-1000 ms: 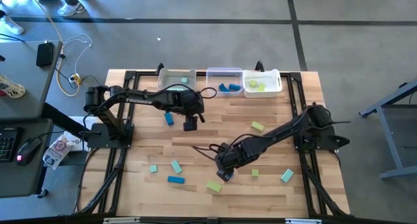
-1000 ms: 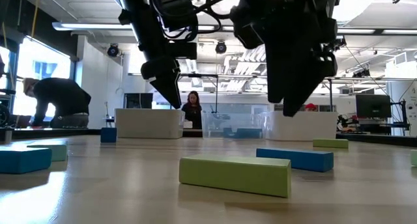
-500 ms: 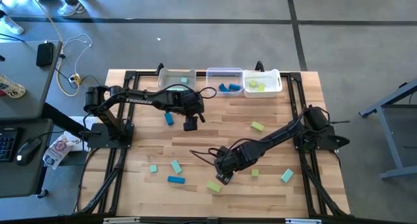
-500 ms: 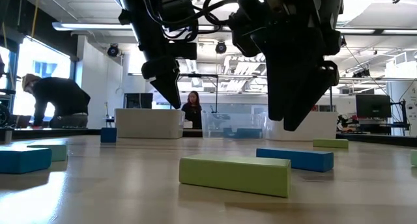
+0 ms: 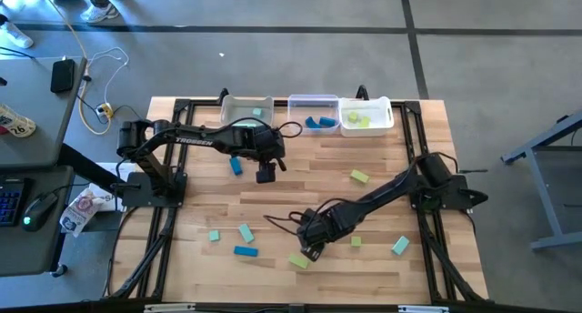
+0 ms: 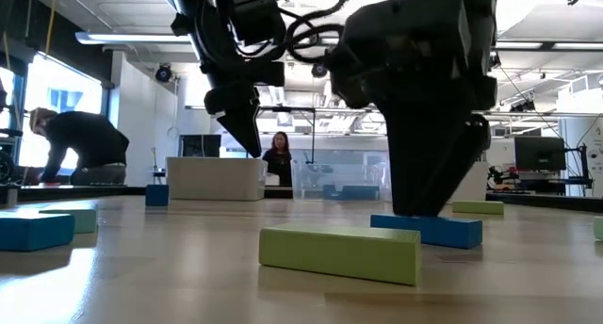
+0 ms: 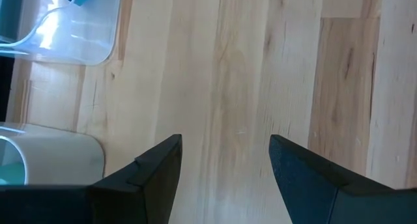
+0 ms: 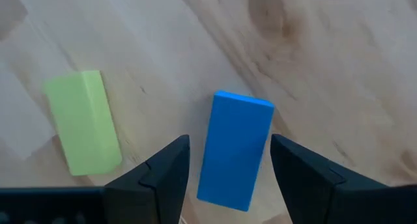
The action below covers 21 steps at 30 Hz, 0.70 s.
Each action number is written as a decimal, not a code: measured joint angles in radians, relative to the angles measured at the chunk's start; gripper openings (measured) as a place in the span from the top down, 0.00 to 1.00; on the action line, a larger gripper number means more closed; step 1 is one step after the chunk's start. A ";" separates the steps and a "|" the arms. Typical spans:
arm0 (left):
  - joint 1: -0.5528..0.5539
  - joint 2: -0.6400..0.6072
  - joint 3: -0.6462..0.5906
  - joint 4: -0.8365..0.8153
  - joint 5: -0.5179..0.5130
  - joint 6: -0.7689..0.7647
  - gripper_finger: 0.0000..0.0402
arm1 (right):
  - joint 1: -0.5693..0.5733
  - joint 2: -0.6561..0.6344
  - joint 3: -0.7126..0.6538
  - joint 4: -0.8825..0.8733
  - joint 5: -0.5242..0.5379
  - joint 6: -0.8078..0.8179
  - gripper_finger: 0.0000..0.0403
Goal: Sort & place blocks by color
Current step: Put the blue block into the transparent bin
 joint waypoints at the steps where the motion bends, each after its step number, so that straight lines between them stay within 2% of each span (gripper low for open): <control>1: 0.000 0.000 0.000 0.000 0.000 0.000 0.46 | 0.002 0.006 0.000 0.001 -0.003 0.000 0.50; 11: 0.000 0.000 0.000 0.000 0.000 0.000 0.46 | 0.012 0.030 0.004 -0.021 0.046 0.027 0.52; 21: 0.000 0.000 0.000 -0.004 -0.002 0.026 0.46 | 0.012 0.031 0.004 -0.081 0.112 0.052 0.68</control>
